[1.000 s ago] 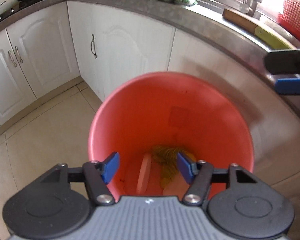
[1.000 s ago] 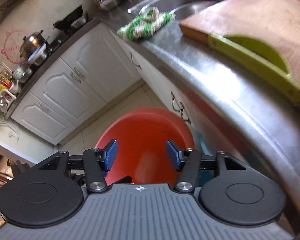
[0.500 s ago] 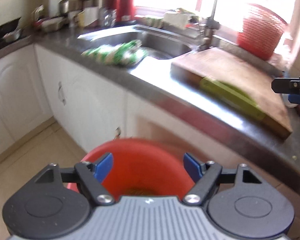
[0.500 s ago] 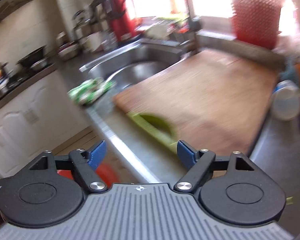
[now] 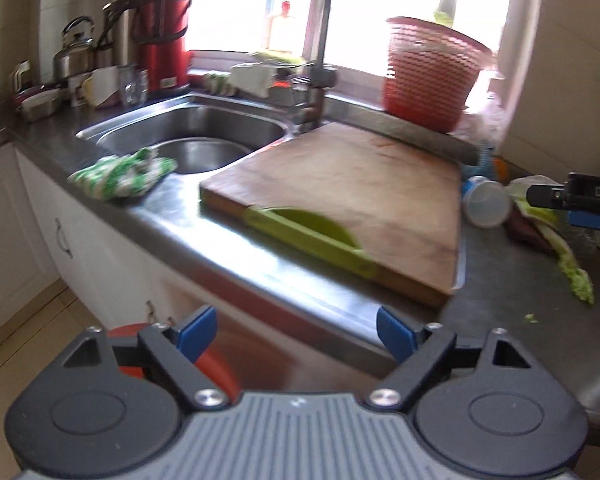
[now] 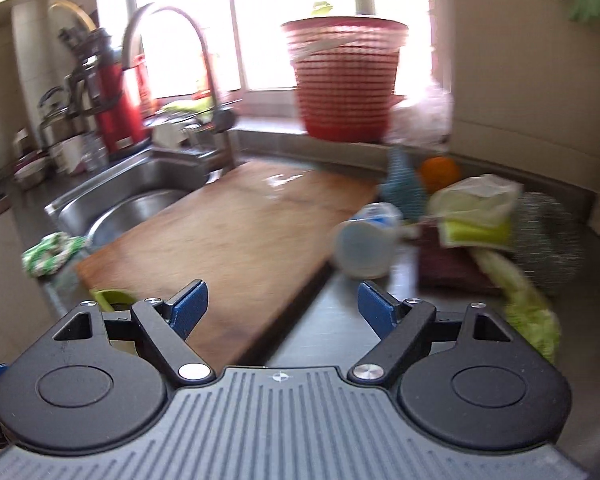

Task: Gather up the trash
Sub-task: 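Return both tools to the counter pile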

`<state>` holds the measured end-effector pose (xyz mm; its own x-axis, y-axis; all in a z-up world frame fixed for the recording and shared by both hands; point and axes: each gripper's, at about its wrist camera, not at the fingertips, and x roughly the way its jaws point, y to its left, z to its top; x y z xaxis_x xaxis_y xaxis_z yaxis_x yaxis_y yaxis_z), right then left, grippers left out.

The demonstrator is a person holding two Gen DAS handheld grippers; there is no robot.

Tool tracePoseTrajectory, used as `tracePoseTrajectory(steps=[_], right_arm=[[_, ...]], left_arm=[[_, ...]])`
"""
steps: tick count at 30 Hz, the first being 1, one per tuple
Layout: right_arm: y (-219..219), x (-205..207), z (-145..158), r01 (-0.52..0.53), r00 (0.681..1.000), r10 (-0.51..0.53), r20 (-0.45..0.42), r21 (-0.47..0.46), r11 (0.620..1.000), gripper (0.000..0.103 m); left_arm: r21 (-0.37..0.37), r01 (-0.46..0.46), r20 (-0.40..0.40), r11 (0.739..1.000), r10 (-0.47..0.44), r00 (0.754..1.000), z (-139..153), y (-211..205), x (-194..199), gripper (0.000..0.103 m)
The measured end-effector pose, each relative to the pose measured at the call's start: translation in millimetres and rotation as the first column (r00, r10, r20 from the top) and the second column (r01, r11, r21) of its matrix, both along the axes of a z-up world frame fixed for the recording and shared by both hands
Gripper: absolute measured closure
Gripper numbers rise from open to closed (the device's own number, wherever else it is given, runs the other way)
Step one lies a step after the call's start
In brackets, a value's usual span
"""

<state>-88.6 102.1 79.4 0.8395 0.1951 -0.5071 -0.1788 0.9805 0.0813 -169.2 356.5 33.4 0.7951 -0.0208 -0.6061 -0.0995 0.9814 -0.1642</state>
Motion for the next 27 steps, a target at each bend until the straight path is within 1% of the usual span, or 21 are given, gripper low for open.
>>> tracePoseTrajectory(steps=[4,7,13,20,27], right_arm=[[-34.1,-1.1,0.2,0.051,0.998,-0.051,0.024,0.002,0.999,0.0],[-59.9,-1.0,-1.5,0.079,0.996,-0.08,0.027,0.017,0.997,0.0],[-111.9,2.7,-9.5,0.135,0.99,-0.136,0.026,0.045,0.99,0.0],[-154.2,11.2,-20.8,0.182,0.983,-0.183,0.022,0.062,0.981,0.0],[-184.1,24.5,-32.7,0.219,0.975,-0.221,0.01,0.089,0.972,0.0]], left_arm=[[0.013,0.027,0.007,1.0,-0.027,1.0,9.6,-27.4,-2.4,0.014],[0.027,0.041,0.014,0.999,-0.041,0.999,16.8,-46.9,-6.8,0.012],[0.056,0.062,0.009,0.996,-0.063,0.998,25.4,-79.9,-14.3,0.012],[0.081,0.072,-0.015,0.994,-0.071,0.997,27.2,-111.2,-17.1,0.012],[0.104,0.077,-0.029,0.992,-0.074,0.997,30.3,-136.9,-12.5,0.012]])
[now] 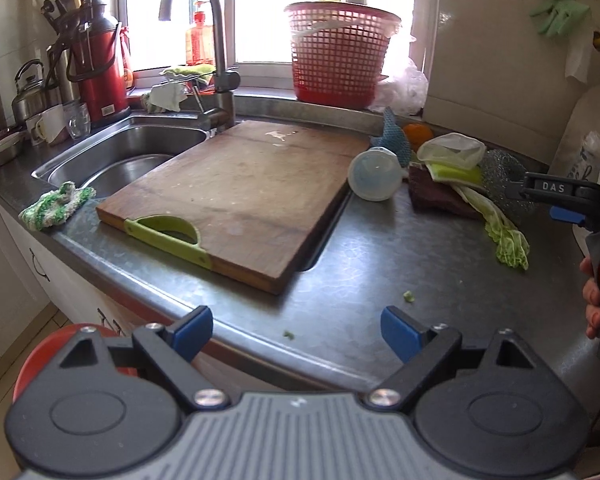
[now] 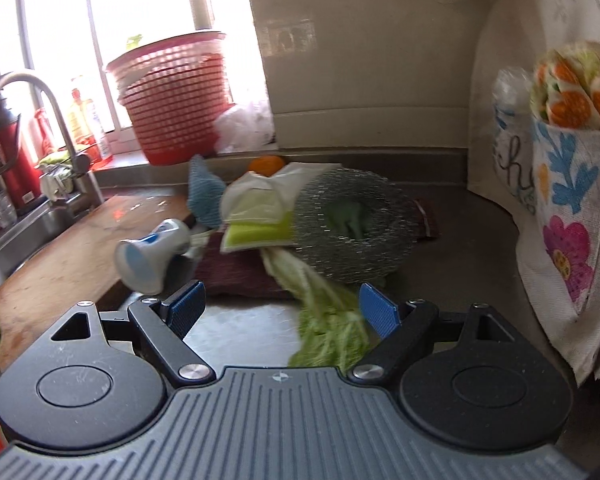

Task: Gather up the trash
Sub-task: 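Return both tools to the counter pile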

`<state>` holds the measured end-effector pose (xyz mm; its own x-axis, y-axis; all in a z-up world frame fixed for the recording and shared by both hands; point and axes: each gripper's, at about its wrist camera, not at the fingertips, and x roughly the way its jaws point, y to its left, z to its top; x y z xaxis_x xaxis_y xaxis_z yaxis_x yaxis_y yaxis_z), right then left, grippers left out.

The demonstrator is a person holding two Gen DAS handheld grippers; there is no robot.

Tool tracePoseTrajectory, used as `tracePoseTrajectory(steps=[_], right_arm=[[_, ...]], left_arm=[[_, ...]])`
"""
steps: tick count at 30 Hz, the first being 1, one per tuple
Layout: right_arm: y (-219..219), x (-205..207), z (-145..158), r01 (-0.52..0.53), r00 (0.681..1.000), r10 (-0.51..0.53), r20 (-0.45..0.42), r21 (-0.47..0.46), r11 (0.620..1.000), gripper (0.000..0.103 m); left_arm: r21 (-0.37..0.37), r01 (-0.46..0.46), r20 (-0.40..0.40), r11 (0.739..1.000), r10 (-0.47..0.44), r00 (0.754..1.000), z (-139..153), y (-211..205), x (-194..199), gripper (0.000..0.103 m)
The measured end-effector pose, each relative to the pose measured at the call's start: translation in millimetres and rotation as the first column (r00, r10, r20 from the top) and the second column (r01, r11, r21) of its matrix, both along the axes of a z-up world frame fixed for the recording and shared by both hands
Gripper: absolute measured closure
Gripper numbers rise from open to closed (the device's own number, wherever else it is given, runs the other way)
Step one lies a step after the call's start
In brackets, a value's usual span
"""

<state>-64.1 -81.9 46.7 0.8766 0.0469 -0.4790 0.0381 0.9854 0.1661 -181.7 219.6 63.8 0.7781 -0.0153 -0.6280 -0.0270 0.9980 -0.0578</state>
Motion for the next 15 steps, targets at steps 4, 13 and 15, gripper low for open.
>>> tracePoseTrajectory(steps=[4,13,15], right_arm=[[-12.5,9.9,-6.2,0.009,1.0,-0.009,-0.002,0.016,1.0,0.0],[-35.9,31.3,-16.7,0.005,1.0,-0.006,0.005,0.075,0.997,0.0],[-41.0,38.3,-18.8,-0.002,1.0,0.002,0.007,0.099,0.995,0.0]], left_arm=[[0.014,0.006,0.004,1.0,-0.006,1.0,4.4,-14.6,6.5,0.012],[0.027,0.005,0.022,1.0,-0.005,1.0,13.5,-40.2,21.1,0.012],[0.028,0.002,0.026,1.0,-0.003,1.0,14.8,-45.0,26.4,0.012]])
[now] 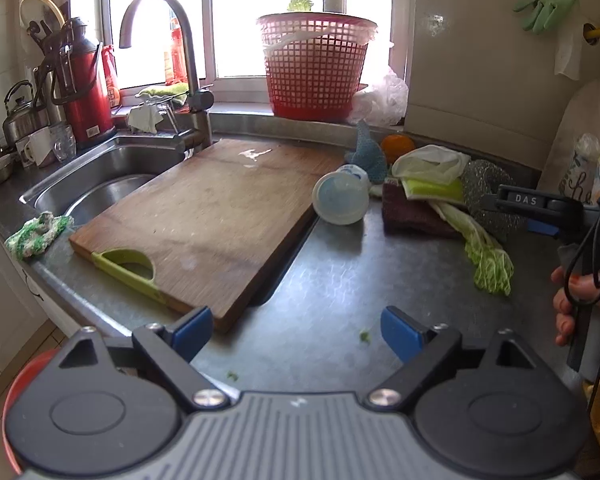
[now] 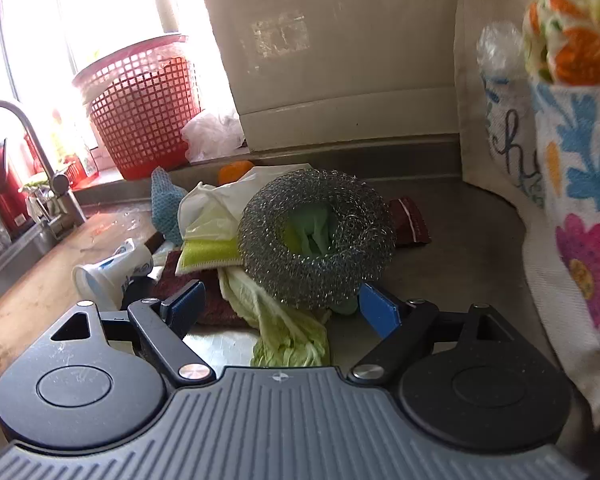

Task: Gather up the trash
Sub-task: 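Return both tools to the counter pile, then grasp the white plastic cup with the left tool while the right tool grasps the steel wool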

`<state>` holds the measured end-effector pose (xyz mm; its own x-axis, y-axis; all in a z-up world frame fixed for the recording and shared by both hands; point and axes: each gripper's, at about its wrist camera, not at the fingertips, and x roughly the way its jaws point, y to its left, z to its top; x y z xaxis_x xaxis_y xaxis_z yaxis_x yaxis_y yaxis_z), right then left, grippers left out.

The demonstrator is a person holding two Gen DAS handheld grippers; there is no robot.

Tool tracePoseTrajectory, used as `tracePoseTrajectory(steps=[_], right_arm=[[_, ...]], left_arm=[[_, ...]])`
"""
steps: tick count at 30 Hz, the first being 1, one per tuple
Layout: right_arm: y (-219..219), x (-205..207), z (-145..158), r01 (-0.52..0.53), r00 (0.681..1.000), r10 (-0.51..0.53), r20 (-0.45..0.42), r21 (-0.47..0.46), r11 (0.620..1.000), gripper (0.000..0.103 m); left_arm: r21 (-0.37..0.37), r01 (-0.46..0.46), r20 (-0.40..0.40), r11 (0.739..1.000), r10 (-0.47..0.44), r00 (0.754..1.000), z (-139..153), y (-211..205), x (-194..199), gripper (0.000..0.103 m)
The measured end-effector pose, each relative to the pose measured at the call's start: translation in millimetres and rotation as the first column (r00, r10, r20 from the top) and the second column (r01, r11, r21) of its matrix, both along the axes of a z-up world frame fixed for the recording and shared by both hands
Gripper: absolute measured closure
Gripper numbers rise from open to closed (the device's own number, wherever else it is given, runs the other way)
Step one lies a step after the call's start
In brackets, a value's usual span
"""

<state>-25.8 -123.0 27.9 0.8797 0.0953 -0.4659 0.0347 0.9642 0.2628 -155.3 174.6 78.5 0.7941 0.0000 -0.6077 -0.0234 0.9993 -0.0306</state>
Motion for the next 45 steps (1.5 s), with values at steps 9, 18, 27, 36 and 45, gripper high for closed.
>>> tracePoseTrajectory(steps=[9,18,27,36,45], right_arm=[[-7.3,31.5,3.0,-0.015,0.998,0.011,0.057,0.06,0.998,0.0],[-8.8,38.2,-1.2,-0.003,0.994,0.002,0.112,0.013,1.0,0.0],[1.2,37.9,-2.7,-0.068,0.988,0.074,0.138,-0.048,0.997,0.011],[5.0,48.0,-13.6,-0.119,0.99,0.12,0.074,-0.012,0.993,0.045],[13.3,51.4,-17.5,-0.141,0.987,0.143,0.071,-0.041,0.989,0.07]], left_arm=[[0.013,0.003,0.055,1.0,-0.004,0.998,6.7,-21.6,37.4,0.012],[0.092,0.048,0.088,0.995,-0.057,0.995,0.4,-44.0,109.0,0.012],[0.198,0.125,0.049,0.972,-0.137,0.989,-33.2,-66.8,181.0,0.013],[0.2,0.14,0.042,0.97,-0.151,0.988,-52.5,-65.2,209.6,0.018],[0.171,0.096,0.037,0.981,-0.104,0.994,-59.3,-53.3,212.8,0.035]])
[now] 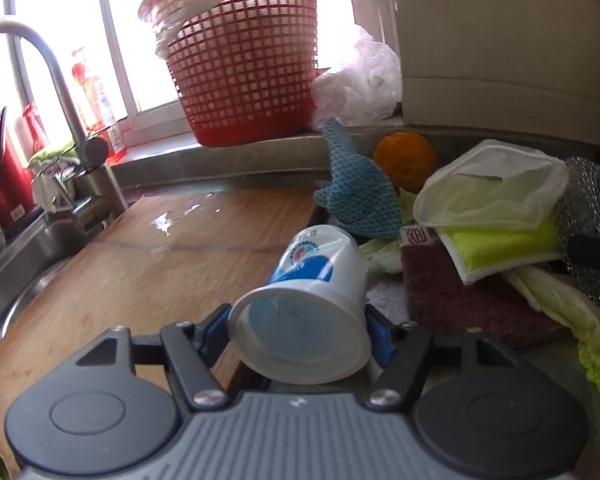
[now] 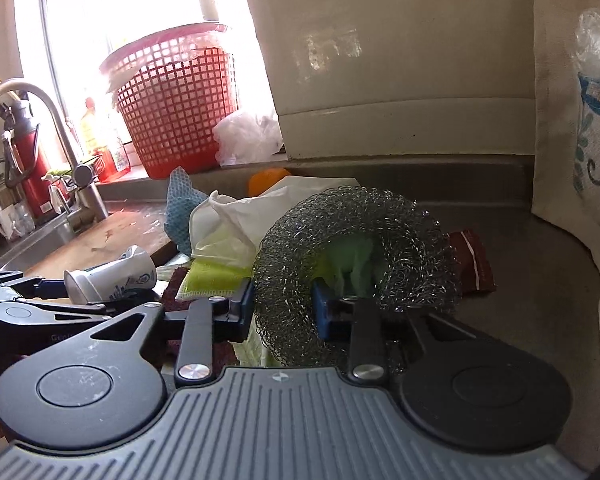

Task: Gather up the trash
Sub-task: 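Grasp the white plastic cup with the left tool while the right tool grasps the steel wool, then carry the cup and steel wool down over the red bin with both tools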

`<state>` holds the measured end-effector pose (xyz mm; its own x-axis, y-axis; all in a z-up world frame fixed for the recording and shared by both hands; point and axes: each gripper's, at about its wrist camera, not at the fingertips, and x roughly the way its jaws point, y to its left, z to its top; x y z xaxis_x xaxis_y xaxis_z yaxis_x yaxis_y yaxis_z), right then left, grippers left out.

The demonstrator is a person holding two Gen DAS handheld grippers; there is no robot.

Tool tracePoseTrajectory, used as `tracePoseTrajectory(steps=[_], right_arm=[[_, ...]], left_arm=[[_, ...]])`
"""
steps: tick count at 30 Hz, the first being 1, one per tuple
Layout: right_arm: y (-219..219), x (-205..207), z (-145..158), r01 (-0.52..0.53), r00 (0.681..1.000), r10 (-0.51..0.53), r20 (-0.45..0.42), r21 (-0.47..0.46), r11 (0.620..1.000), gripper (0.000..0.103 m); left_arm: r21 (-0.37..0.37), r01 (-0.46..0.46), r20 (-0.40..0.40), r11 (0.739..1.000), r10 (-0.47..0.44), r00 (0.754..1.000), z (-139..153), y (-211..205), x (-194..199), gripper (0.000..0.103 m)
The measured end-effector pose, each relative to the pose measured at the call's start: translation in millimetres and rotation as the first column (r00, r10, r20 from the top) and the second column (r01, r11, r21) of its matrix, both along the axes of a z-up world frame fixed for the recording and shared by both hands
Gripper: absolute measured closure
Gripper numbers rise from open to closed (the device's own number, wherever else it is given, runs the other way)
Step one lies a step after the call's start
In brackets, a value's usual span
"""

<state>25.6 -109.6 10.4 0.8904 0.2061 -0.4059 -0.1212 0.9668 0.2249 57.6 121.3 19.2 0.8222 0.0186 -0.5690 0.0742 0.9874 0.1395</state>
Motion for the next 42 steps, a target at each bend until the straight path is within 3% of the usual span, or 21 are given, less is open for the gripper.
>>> tracePoseTrajectory(steps=[10,25,35,42], right_arm=[[-11.9,-14.0,2.1,0.004,1.0,-0.006,0.028,0.076,0.997,0.074],[-13.3,-42.5,12.0,-0.018,0.999,0.011,0.052,0.137,0.99,0.076],[9.4,-75.5,40.0,-0.073,0.994,0.062,0.088,0.127,0.989,0.077],[56.7,-91.7,63.4,-0.207,0.975,0.197,0.101,0.101,0.973,0.077]], left_arm=[[-0.06,-0.014,0.016,0.998,0.015,1.0,16.1,5.2,-38.8,0.036],[-0.142,-0.015,0.095,0.99,0.029,0.995,46.8,56.8,-145.8,0.036],[-0.148,-0.102,0.093,0.984,0.117,0.989,46.2,108.6,-201.9,0.035],[-0.148,-0.21,0.071,0.966,0.222,0.972,40.5,157.3,-232.2,0.035]])
